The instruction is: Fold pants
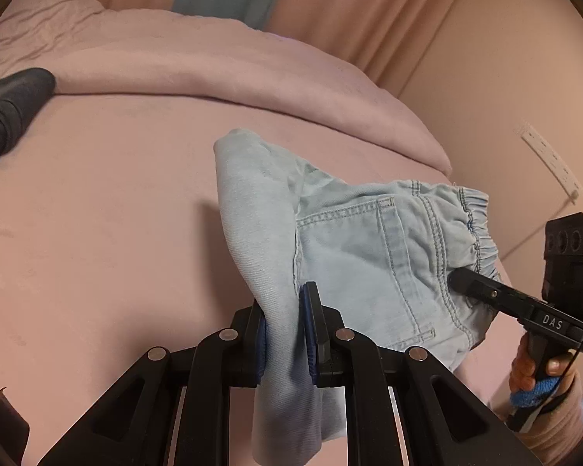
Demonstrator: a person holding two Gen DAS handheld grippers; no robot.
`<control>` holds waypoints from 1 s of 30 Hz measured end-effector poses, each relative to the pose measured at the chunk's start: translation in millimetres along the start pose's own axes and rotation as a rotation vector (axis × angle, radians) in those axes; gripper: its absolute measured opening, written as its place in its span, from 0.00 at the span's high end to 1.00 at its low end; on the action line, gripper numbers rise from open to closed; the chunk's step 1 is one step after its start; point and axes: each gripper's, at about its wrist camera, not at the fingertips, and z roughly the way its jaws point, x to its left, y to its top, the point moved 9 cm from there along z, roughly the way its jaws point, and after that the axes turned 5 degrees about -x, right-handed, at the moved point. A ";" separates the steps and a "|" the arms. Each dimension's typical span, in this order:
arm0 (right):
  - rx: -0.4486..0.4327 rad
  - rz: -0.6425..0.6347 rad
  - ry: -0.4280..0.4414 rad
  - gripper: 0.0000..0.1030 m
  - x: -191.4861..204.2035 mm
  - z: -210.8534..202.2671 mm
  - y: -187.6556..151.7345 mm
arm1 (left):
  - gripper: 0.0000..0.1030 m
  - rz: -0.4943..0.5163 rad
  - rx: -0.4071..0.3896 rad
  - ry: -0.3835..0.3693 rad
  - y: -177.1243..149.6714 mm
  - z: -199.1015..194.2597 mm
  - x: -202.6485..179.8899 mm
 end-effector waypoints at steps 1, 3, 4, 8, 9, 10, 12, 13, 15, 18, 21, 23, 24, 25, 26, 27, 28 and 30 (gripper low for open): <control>-0.001 -0.009 0.001 0.67 4.8 3.7 2.9 | 0.87 -0.002 -0.007 0.009 5.2 0.3 6.9; -0.005 -0.034 0.007 0.67 12.3 17.2 14.4 | 0.87 -0.010 -0.018 0.022 13.5 1.7 18.4; -0.006 -0.042 0.008 0.67 14.9 22.8 18.8 | 0.87 -0.010 -0.024 0.034 19.8 3.9 27.0; -0.009 -0.080 0.015 0.67 23.9 56.1 42.8 | 0.87 -0.018 -0.037 0.069 42.2 25.1 39.3; -0.012 -0.085 0.016 0.67 24.0 64.5 48.8 | 0.87 -0.020 -0.039 0.077 47.4 30.5 43.3; -0.013 -0.087 0.017 0.67 25.0 69.4 52.4 | 0.87 -0.018 -0.042 0.088 53.0 36.5 48.0; -0.014 -0.100 0.019 0.67 24.8 88.9 63.2 | 0.87 -0.020 -0.045 0.104 61.6 48.5 58.6; -0.014 -0.101 0.016 0.67 24.7 94.7 65.6 | 0.87 -0.018 -0.042 0.111 63.6 53.4 62.8; -0.003 -0.100 0.011 0.66 20.0 114.4 70.1 | 0.87 -0.016 -0.033 0.130 64.0 60.2 74.6; 0.037 -0.099 -0.025 0.64 9.0 142.8 66.9 | 0.87 -0.014 0.031 0.178 57.3 86.3 91.8; 0.158 -0.101 -0.146 0.56 -15.6 174.0 47.8 | 0.78 -0.012 0.077 0.234 45.9 98.3 105.3; 0.198 -0.091 -0.196 0.51 -24.8 181.0 39.8 | 0.64 -0.008 0.069 0.250 47.1 90.9 106.3; 0.185 -0.087 -0.200 0.48 -25.6 176.9 41.9 | 0.50 0.006 0.065 0.286 48.6 85.4 107.8; 0.173 -0.095 -0.213 0.45 -24.9 171.7 44.9 | 0.46 0.026 0.055 0.328 50.0 77.7 109.1; 0.148 -0.125 -0.245 0.45 -22.7 162.6 50.6 | 0.45 0.036 0.042 0.346 51.7 70.9 108.5; 0.127 -0.160 -0.283 0.45 -20.7 154.7 55.4 | 0.44 0.042 0.029 0.347 53.5 63.6 105.7; 0.109 -0.187 -0.312 0.45 -21.4 150.2 59.3 | 0.44 0.045 0.018 0.342 54.7 55.9 100.9; 0.017 -0.270 -0.376 0.44 -10.5 129.1 73.8 | 0.36 0.058 0.009 0.351 55.7 48.4 93.5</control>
